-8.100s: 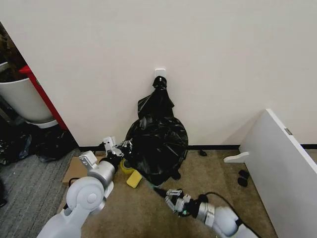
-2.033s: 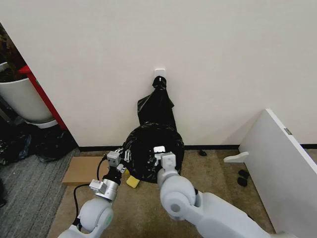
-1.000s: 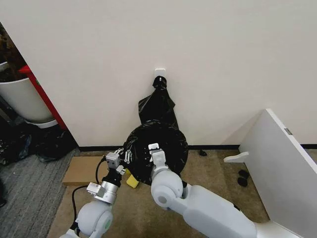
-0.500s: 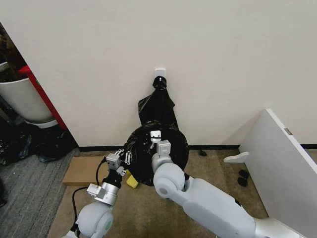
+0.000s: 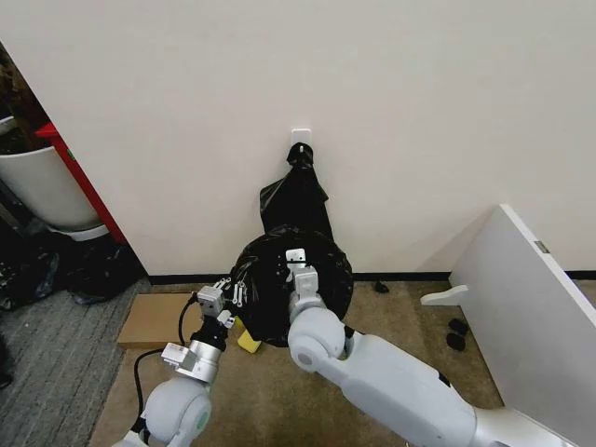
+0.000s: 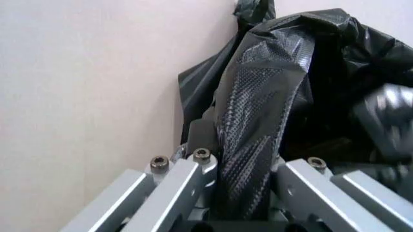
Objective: Place the garbage bag over the trash bin.
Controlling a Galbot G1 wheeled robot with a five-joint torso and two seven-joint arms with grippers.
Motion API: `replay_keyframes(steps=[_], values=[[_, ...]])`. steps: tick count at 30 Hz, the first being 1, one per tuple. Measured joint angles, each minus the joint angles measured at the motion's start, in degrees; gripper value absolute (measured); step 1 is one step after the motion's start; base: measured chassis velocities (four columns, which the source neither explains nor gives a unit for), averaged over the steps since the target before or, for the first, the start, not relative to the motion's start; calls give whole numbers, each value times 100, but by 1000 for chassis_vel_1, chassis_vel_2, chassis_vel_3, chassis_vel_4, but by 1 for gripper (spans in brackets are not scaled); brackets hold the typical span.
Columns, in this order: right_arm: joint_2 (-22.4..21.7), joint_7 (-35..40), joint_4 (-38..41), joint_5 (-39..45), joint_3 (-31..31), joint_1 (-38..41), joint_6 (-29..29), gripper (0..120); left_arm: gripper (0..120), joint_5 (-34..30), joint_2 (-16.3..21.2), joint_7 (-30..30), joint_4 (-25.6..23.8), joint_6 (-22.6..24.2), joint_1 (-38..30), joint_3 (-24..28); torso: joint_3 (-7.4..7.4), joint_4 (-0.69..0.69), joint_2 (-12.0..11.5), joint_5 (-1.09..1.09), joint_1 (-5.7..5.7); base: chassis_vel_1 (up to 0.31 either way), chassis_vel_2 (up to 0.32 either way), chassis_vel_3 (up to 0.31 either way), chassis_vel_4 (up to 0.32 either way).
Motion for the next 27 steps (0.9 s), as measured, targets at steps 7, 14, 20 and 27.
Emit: replay_keyframes(steps=[7, 14, 20, 27], values=[[-124, 143, -309, -398, 117, -31, -382, 0, 3, -15, 25, 1, -23, 19, -7, 2, 0, 0, 0, 0, 0, 0, 0, 0, 0], [-222, 131, -316, -710, 99, -51, -475, 0, 3, -17, 39, 2, -15, 25, -10, -2, 0, 0, 0, 0, 0, 0, 0, 0, 0], [-289, 93, -104, -720, 34, -92, -438, 0, 3, -41, 48, -1, -9, 29, -23, -8, 0, 0, 0, 0, 0, 0, 0, 0, 0], [-395, 14, 687, -121, -169, -225, -312, 0, 3, -58, 47, -9, 15, 33, -55, -9, 0, 0, 0, 0, -1, 0, 0, 0, 0]])
